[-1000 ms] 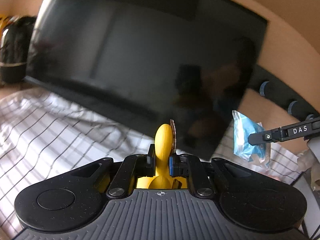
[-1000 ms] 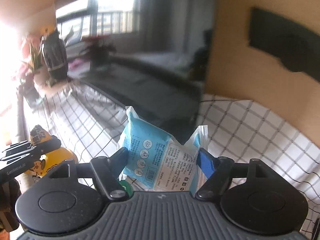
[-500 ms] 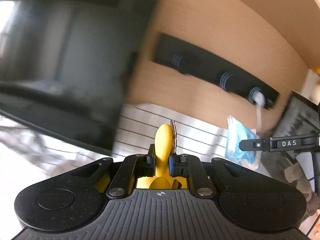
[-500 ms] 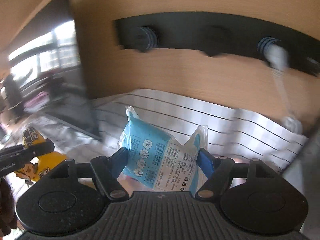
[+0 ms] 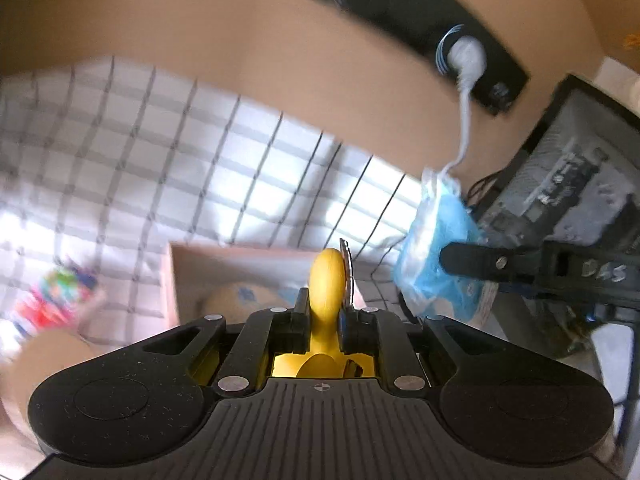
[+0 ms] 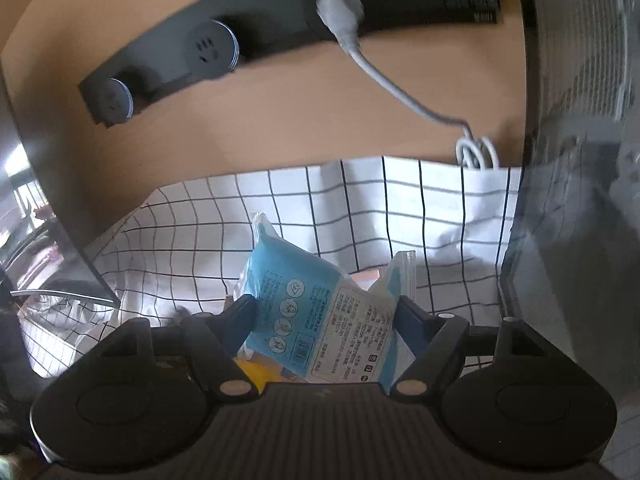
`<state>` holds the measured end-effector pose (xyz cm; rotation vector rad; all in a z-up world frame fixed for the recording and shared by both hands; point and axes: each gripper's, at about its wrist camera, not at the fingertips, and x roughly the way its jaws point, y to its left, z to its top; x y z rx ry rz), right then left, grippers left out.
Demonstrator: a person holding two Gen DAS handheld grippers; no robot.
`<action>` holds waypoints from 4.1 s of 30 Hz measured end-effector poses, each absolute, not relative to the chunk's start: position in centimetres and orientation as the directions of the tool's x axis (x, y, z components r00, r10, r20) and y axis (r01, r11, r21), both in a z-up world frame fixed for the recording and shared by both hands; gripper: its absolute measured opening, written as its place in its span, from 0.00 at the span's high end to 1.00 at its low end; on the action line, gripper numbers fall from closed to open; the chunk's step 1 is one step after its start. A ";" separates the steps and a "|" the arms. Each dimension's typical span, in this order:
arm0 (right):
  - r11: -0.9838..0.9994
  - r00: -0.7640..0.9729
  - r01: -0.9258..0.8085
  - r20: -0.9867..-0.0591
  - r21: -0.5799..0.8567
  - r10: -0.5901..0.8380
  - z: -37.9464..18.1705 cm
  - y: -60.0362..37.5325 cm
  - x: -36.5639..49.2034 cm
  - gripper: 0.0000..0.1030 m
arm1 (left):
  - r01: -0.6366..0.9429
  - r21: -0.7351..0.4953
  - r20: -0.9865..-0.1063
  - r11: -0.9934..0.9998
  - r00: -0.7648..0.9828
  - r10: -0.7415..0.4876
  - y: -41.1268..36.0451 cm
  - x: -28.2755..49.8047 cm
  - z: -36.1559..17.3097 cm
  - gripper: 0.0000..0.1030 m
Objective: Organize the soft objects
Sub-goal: 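Carry yellow toy and wipe packet into the pink box and open both tools, then move both open tools from the box back to the remaining items, then grasp the cotton-swab pack with the left tool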
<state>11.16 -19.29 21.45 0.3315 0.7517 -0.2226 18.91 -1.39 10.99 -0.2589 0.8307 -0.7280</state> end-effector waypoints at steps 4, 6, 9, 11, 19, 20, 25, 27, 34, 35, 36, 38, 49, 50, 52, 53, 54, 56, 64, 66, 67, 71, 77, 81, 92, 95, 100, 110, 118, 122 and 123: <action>0.918 0.693 0.328 -0.717 0.222 -0.074 19.8 -19.5 12.8 0.27 | 0.487 -0.474 -0.642 0.734 0.380 -0.666 -4.1 18.7 7.9 0.83; 0.910 0.684 0.334 -0.727 0.247 -0.054 18.7 -19.8 14.2 0.27 | 0.505 -0.468 -0.625 0.725 0.391 -0.676 -4.9 18.3 7.4 0.82; 0.919 0.678 0.306 -0.735 0.249 -0.027 18.4 -19.4 16.0 0.27 | 0.531 -0.506 -0.577 0.679 0.377 -0.725 -6.2 18.3 7.4 0.83; 0.942 0.692 0.276 -0.720 0.191 -0.057 19.0 -18.6 16.7 0.27 | 0.592 -0.481 -0.520 0.647 0.401 -0.754 -6.6 17.5 7.9 0.85; 0.972 0.718 0.207 -0.692 0.112 -0.073 19.8 -17.5 18.2 0.28 | 0.512 -0.489 -0.560 0.706 0.437 -0.704 -6.4 19.4 6.5 0.77; 0.971 0.712 0.212 -0.698 0.108 -0.078 19.7 -17.6 18.2 0.28 | 0.523 -0.503 -0.570 0.688 0.398 -0.719 -6.5 19.5 6.4 0.76; 0.952 0.686 0.278 -0.720 0.124 -0.107 19.4 -18.2 16.3 0.28 | 0.552 -0.509 -0.547 0.661 0.386 -0.743 -5.7 19.8 7.7 0.79; 0.946 0.689 0.296 -0.716 0.129 -0.118 19.8 -18.3 15.2 0.28 | 0.561 -0.509 -0.558 0.653 0.363 -0.747 -5.8 20.5 7.9 0.79; 0.936 0.727 0.336 -0.660 0.103 -0.189 21.8 -18.6 12.6 0.26 | 0.529 -0.481 -0.584 0.699 0.402 -0.705 -6.9 21.1 8.4 0.80; 0.935 0.726 0.337 -0.662 0.107 -0.186 21.8 -18.7 12.5 0.26 | 0.524 -0.477 -0.624 0.706 0.363 -0.691 -7.3 21.1 8.0 0.79; 0.934 0.722 0.339 -0.667 0.114 -0.181 21.6 -18.8 12.5 0.26 | 0.518 -0.462 -0.680 0.720 0.314 -0.662 -7.9 21.2 7.3 0.71; 0.931 0.714 0.343 -0.678 0.122 -0.174 21.3 -18.9 12.4 0.26 | 0.524 -0.437 -0.709 0.731 0.300 -0.638 -8.0 21.1 6.9 0.69; 0.934 0.684 0.340 -0.710 0.107 -0.167 20.5 -18.0 11.9 0.26 | 0.603 -0.328 -0.748 0.727 0.304 -0.589 -4.9 18.4 11.7 0.68; 0.934 0.683 0.339 -0.711 0.109 -0.165 20.6 -17.8 11.8 0.26 | 0.608 -0.320 -0.748 0.726 0.308 -0.588 -4.2 18.0 12.2 0.68; 0.937 0.688 0.332 -0.707 0.109 -0.162 20.9 -17.3 11.5 0.26 | 0.614 -0.329 -0.728 0.717 0.318 -0.607 -2.4 17.1 13.1 0.68; 0.939 0.690 0.327 -0.706 0.104 -0.162 21.1 -17.0 11.4 0.26 | 0.615 -0.338 -0.709 0.712 0.331 -0.623 -1.2 16.4 13.5 0.68; 0.942 0.692 0.322 -0.703 0.099 -0.163 21.4 -16.5 11.4 0.26 | 0.615 -0.342 -0.696 0.710 0.342 -0.631 -0.1 15.8 13.8 0.68; 0.947 0.699 0.306 -0.699 0.101 -0.151 22.0 -15.5 11.5 0.22 | 0.615 -0.331 -0.675 0.716 0.376 -0.635 2.6 14.2 14.4 0.68; 0.992 0.707 0.103 -0.707 0.076 -0.019 23.9 -5.8 14.4 0.19 | 0.400 -0.217 -0.696 0.890 0.576 -0.429 15.2 11.6 11.8 0.68; 0.997 0.688 0.021 -0.725 0.073 0.038 24.0 -2.5 15.7 0.19 | 0.299 -0.231 -0.704 0.926 0.605 -0.371 18.3 11.2 10.3 0.68; 0.997 0.677 -0.008 -0.734 0.074 0.060 23.9 -1.1 16.3 0.19 | 0.251 -0.242 -0.707 0.937 0.616 -0.347 19.7 11.0 9.5 0.68; 0.990 0.610 -0.113 -0.780 0.086 0.137 23.1 4.6 19.0 0.17 | 0.124 -0.283 -0.718 0.951 0.630 -0.296 23.9 10.1 7.3 0.68; 0.980 0.400 -0.161 -0.900 0.115 0.172 18.1 11.0 25.2 0.22 | 0.026 -0.296 -0.723 0.955 0.647 -0.242 27.0 9.2 6.3 0.68; 0.979 0.268 -0.200 -0.959 0.044 0.098 13.3 13.6 28.6 0.81 | 0.005 -0.308 -0.729 0.951 0.641 -0.239 27.3 8.8 6.2 0.68; 0.964 0.135 -0.258 -0.990 -0.070 -0.036 4.6 16.3 34.3 0.82 | 0.019 -0.312 -0.747 0.950 0.614 -0.257 25.8 9.8 5.1 0.68; 0.965 0.058 -0.260 -0.998 -0.019 -0.004 3.6 15.9 34.0 0.81 | 0.030 -0.310 -0.749 0.950 0.608 -0.263 25.5 10.2 5.3 0.68; 0.940 -0.018 -0.339 -1.000 0.023 0.018 3.7 15.8 31.8 0.81 | 0.048 -0.301 -0.747 0.952 0.609 -0.267 25.2 10.8 5.5 0.68; 0.926 0.271 -0.378 -0.959 -0.026 0.083 14.5 13.6 28.8 0.55 | 0.136 -0.237 -0.720 0.962 0.640 -0.268 21.4 11.8 6.4 0.68; 0.943 0.434 -0.332 -0.890 -0.014 0.139 17.4 8.6 28.2 0.35 | 0.233 0.003 -0.782 0.972 0.607 -0.143 14.4 14.8 5.4 0.68; 0.947 0.486 -0.322 -0.854 0.022 0.185 18.0 6.3 27.3 0.35 | 0.274 0.027 -0.798 0.961 0.585 -0.145 13.1 14.9 4.4 0.55; 0.947 0.498 -0.320 -0.846 0.027 0.192 17.9 5.9 27.1 0.35 | 0.293 0.033 -0.802 0.956 0.578 -0.150 12.8 14.9 4.4 0.48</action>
